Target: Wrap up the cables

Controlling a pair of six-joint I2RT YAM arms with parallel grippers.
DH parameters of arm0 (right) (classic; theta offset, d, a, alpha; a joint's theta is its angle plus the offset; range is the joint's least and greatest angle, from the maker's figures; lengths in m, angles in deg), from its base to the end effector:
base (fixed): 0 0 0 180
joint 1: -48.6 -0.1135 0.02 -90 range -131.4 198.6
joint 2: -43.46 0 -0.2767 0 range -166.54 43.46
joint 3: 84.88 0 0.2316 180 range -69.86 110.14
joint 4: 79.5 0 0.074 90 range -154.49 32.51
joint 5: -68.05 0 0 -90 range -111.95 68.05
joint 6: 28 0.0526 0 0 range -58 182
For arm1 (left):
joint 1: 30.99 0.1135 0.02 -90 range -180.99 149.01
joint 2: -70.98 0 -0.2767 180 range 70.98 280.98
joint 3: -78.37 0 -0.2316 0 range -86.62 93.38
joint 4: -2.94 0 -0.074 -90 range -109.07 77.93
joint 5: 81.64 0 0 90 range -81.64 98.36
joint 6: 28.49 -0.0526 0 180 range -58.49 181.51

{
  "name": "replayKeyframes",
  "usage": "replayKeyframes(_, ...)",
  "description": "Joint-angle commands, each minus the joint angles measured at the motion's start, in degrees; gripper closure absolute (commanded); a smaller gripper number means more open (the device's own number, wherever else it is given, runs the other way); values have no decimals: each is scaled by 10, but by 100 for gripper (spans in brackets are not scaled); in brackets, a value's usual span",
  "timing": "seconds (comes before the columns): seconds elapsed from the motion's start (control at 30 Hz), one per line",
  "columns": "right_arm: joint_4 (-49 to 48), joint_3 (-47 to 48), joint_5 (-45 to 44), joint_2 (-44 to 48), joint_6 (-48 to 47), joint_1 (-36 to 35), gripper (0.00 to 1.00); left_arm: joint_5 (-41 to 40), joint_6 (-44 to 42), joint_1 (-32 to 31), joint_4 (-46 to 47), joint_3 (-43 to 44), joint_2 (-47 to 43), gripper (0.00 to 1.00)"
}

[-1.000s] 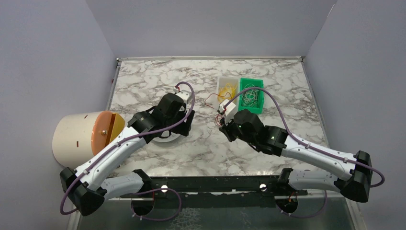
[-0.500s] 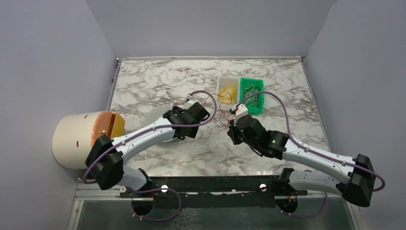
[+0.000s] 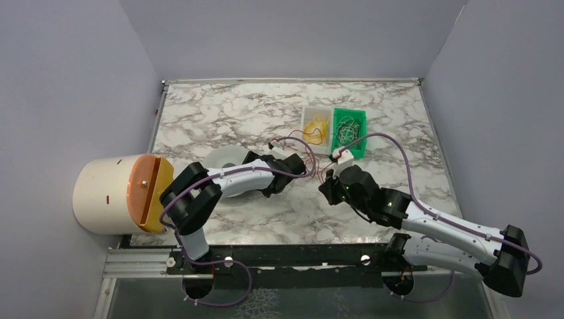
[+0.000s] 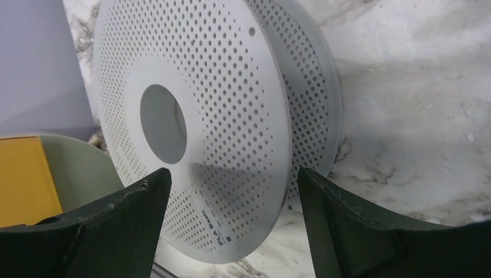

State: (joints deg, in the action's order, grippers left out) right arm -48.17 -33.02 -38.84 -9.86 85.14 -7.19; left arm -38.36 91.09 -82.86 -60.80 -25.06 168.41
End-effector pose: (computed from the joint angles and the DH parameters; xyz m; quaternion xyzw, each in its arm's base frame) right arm 0.1199 0.1492 0.2622 -0.1766 0.8532 0.2015 0.4476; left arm 0.2046 -0.1986 0.1958 0.1589 0.9033 0.2719 0.2912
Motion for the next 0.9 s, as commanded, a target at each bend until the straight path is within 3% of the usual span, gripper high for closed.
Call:
replayKeyframes(0.0, -23, -11, 24, 9, 14, 2, 99, -95, 48, -6, -55, 44, 40, 19)
replayKeyframes(0.1, -25, -17, 27, 14, 14, 2, 99, -105, 51, -8, -63, 46, 57, 24)
replayKeyframes(0.37, -22, -22, 25, 39, 11, 2, 99, -139, 66, -28, -80, 61, 48, 53)
replayKeyframes(0.53, -17, -25, 24, 58, 10, 2, 99, -155, 66, -35, -99, 74, 19, 64)
replayKeyframes(0.87, -20, -26, 34, 76, 12, 2, 99, -180, 48, -40, -121, 98, -69, 95)
